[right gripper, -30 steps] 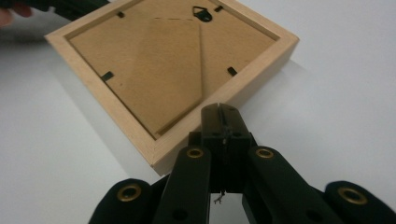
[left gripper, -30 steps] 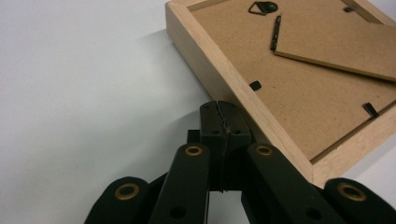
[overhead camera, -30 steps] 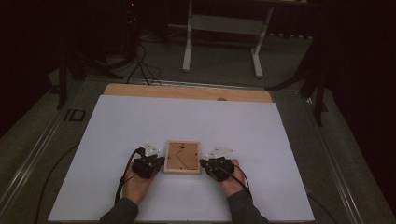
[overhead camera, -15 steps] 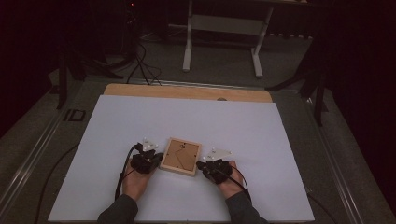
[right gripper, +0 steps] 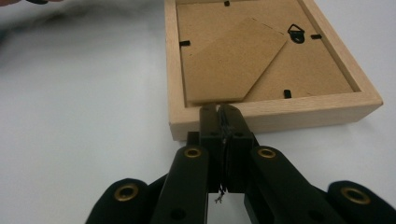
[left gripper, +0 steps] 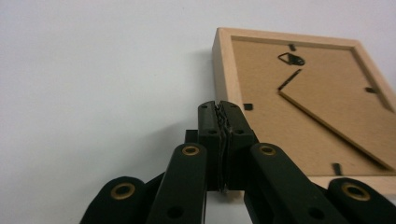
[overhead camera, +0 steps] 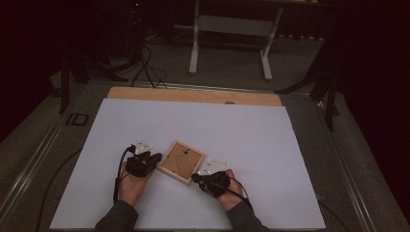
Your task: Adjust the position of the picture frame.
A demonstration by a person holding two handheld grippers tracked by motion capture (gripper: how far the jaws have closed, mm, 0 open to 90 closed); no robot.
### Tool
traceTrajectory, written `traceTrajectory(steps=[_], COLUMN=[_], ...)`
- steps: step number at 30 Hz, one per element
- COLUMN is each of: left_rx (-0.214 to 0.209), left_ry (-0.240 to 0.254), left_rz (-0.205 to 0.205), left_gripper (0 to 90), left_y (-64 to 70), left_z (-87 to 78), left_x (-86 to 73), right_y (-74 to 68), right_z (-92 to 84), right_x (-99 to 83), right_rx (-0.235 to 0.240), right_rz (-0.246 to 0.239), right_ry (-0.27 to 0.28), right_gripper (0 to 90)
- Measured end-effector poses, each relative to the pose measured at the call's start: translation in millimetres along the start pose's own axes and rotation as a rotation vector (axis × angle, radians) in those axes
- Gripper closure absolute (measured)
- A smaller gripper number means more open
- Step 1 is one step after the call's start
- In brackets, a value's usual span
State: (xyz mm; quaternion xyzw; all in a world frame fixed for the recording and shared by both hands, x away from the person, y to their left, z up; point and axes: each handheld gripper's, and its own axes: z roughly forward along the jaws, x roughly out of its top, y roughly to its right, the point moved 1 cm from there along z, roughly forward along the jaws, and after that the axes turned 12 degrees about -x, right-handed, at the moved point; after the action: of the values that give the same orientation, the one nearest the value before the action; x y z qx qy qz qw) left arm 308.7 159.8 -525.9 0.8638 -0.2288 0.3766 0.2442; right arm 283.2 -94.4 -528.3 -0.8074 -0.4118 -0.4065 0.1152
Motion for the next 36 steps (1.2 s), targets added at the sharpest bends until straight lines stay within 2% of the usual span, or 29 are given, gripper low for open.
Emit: traceTrajectory(steps=[6, 14, 17, 18, 19, 20, 23, 24, 25, 27, 28, 29, 32, 33, 34, 36], left_rx=[-0.024, -0.044, -0.04, -0.029, -0.029, -0.026, -0.023, -0.022, -0.022, -0.022, -0.021, -0.021, -0.02, -0.02, -0.021, -0.021], left_ry=[0.018, -0.007, -0.01, -0.008, -0.008, -0.006, -0.007, -0.02, -0.02, -0.032, -0.045, -0.045, -0.08, -0.08, -0.1, -0.11], left_rz=[0.016, 0.038, 0.035, 0.027, 0.027, 0.021, 0.008, 0.003, 0.003, 0.0, 0.0, 0.0, 0.005, 0.005, 0.01, 0.014], left_gripper=[86.4, 86.5, 86.9, 87.9, 88.9, 89.3, 89.4, 89.5, 89.5, 89.5, 89.5, 89.5, 89.6, 89.5, 89.6, 89.6], left_y=[5.8, 13.8, 14.2, 14.1, 14.1, 14.0, 14.0, 14.1, 14.1, 14.2, 14.1, 14.1, 15.0, 15.0, 16.6, 17.5], left_z=[-13.0, -19.3, -21.0, -23.9, -23.9, -25.8, -28.1, -27.7, -27.7, -25.5, -23.7, -23.7, -19.9, -19.9, -16.9, -16.0], left_x=[-2.2, -8.1, -9.9, -12.0, -12.0, -13.1, -15.9, -17.7, -17.7, -19.1, -20.0, -20.0, -22.2, -22.2, -23.8, -24.4], right_y=[-3.3, -11.3, -8.4, -2.6, -2.6, 5.8, 12.8, 20.5, 20.5, 29.6, 37.3, 37.3, 54.4, 54.4, 59.6, 61.9], right_z=[2.9, 10.0, 9.8, 9.0, 9.0, 8.0, 7.8, 7.5, 7.5, 6.2, 4.9, 4.9, 8.3, 8.3, 12.7, 16.9], right_x=[2.3, 10.5, 12.3, 13.9, 13.9, 14.8, 14.5, 14.3, 14.3, 16.8, 20.3, 20.3, 26.7, 26.7, 27.6, 27.8], right_rx=[0.006, 0.02, 0.009, -0.01, -0.01, -0.032, -0.049, -0.073, -0.073, -0.104, -0.125, -0.125, -0.158, -0.158, -0.16, -0.165], right_rz=[-0.001, -0.03, -0.027, -0.021, -0.021, 0.008, 0.033, 0.058, 0.058, 0.075, 0.1, 0.1, 0.156, 0.156, 0.185, 0.186], right_ry=[0.006, 0.019, 0.026, 0.034, 0.034, 0.043, 0.048, 0.047, 0.047, 0.057, 0.068, 0.068, 0.076, 0.076, 0.068, 0.054], right_gripper=[88.5, 88.8, 89.0, 89.1, 89.1, 89.1, 89.2, 89.2, 89.2, 89.2, 89.2, 89.2, 89.2, 89.2, 89.2, 89.2])
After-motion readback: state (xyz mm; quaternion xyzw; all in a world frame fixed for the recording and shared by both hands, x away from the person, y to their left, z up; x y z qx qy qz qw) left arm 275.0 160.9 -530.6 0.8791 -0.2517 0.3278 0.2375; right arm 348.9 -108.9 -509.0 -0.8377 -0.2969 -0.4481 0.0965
